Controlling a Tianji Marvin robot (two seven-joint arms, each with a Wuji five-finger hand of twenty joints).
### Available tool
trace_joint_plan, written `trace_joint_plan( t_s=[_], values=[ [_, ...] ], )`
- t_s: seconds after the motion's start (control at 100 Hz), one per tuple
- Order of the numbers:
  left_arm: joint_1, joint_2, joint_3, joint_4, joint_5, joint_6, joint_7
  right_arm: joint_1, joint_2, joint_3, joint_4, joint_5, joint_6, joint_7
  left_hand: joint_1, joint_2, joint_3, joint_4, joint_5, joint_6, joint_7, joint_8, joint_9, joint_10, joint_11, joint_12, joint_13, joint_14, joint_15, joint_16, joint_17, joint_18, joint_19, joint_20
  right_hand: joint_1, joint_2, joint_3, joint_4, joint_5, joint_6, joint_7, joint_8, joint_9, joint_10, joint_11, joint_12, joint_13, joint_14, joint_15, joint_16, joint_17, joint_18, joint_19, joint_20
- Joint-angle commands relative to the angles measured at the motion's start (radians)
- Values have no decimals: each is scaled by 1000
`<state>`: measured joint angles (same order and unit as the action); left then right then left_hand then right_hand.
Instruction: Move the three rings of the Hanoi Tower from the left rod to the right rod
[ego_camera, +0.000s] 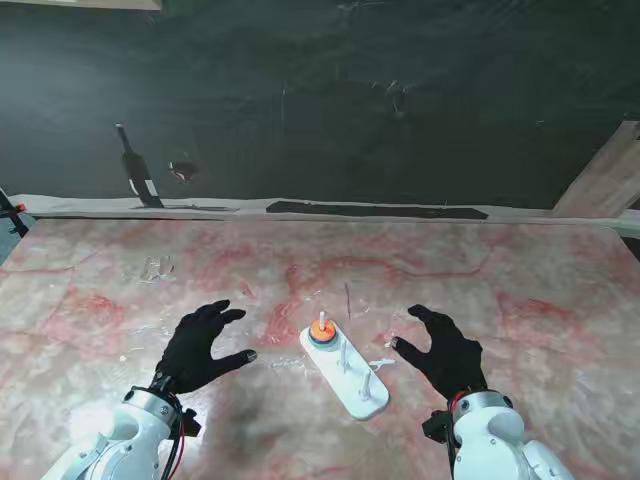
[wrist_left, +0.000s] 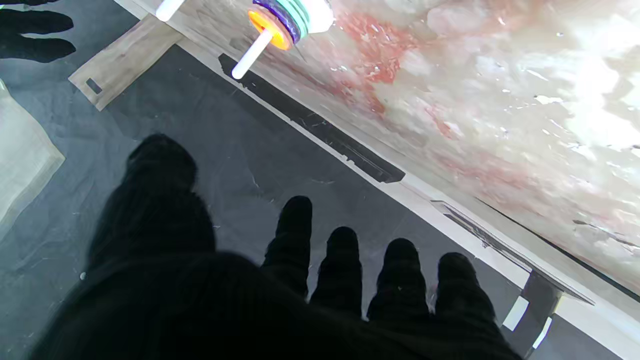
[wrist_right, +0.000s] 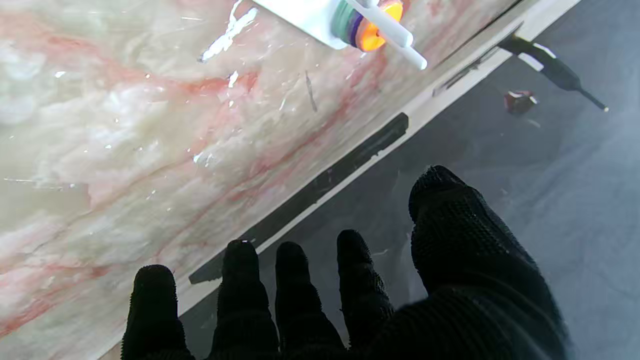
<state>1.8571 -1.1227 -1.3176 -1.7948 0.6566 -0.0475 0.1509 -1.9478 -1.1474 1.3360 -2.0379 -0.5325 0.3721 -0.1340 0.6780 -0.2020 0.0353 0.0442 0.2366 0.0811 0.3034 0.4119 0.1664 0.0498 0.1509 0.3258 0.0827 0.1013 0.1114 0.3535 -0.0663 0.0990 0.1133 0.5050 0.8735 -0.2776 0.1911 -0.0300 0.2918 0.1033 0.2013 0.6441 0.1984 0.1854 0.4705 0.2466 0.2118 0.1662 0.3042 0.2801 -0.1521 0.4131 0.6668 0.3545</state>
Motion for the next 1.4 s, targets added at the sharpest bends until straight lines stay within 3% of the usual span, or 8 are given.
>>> trace_joint_plan(
  t_s=[0.0, 0.34, 0.55, 0.74, 0.99, 1.14, 1.26, 1.39],
  values=[
    [6, 1, 0, -6, -3, 1, -5, -3, -4, -6, -4, -4, 3, 1, -25, -8, -25, 19, -36, -4, -11, -6, -3, 29, -5, 1, -29, -6, -14, 6, 1, -4, -11, -12, -22, -6, 10, 9, -25, -20, -11, -12, -22, -11, -3, -1, -26, -16, -13, -13, -12, -2, -34, 24],
    [9, -1, -7, -9, -17, -10, -1, 22, 9, -31, -6, -37, 22, 51, -28, -8, -28, 18, -37, -5, -14, -5, -3, 28, -4, 0, -29, -4, -11, 5, 0, -2, -9, -14, -26, -2, 9, 9, -30, -17, -5, -23, -10, -7, 0, 0, -2, -20, 78, 38, -8, -3, -6, 39],
    [-7, 2, -4, 6, -37, -15, -30, 6, 39, -60, -48, -136, 59, 160, -30, -7, -30, 17, -38, -6, -17, -5, -3, 28, -2, 0, -30, -4, -11, 3, 0, -3, -9, -16, -27, 5, 10, 9, -37, -6, -3, -24, -1, -6, 22, 11, -2, -24, 90, 42, -6, -5, -5, 37],
    [-2, 2, -6, 2, -45, -6, -36, -46, 71, -71, -97, -309, 71, 281, -29, -6, -30, 17, -38, -5, -20, -5, -4, 29, -3, 0, -30, -2, -10, 3, 0, -2, -7, -16, -31, 8, 11, 10, -64, 30, -4, -18, -16, -18, 45, 21, -6, -32, 102, 45, -5, -8, -5, 34],
    [17, 0, -12, -15, -46, -5, -30, -136, 84, -42, -113, -380, 55, 343, -29, -5, -31, 16, -38, -6, -22, -5, -3, 30, -3, 0, -29, -2, -10, 3, 0, -2, -6, -16, -53, -39, 14, 10, -43, 71, 38, 30, -6, -11, 129, 57, -15, -32, 120, 49, -8, -12, -11, 26],
    [20, 0, -14, -17, -46, -4, -28, -110, 104, -60, -85, -435, 52, 461, -29, -5, -31, 16, -39, -6, -24, -5, -5, 29, -4, -1, -29, -2, -10, 2, -1, -2, -5, -16, -229, -135, 172, -8, -50, 104, -1, 48, -35, 7, 152, 84, -48, -32, 118, 47, -10, -16, -41, 11],
    [20, 1, -12, -18, -45, -2, -34, -52, 107, -116, -37, -444, 91, 459, -29, -4, -32, 16, -41, -6, -26, -5, -6, 31, -6, -2, -30, -2, -10, 2, -1, -2, -5, -16, -404, -234, 320, -22, -101, 159, -25, 78, -32, 38, 69, 69, -99, -29, 137, 62, -14, -10, -71, 21],
    [17, 2, -10, -17, -47, -4, -37, 27, 111, -189, 16, -479, 137, 463, -31, -3, -33, 16, -45, -8, -29, -5, -6, 29, -8, -2, -31, -2, -11, 1, -1, -1, -5, -17, -495, -274, 390, -37, -138, 188, -12, 134, -39, 52, -46, 75, -105, -24, 68, 36, -24, -4, -119, 32]
  ],
)
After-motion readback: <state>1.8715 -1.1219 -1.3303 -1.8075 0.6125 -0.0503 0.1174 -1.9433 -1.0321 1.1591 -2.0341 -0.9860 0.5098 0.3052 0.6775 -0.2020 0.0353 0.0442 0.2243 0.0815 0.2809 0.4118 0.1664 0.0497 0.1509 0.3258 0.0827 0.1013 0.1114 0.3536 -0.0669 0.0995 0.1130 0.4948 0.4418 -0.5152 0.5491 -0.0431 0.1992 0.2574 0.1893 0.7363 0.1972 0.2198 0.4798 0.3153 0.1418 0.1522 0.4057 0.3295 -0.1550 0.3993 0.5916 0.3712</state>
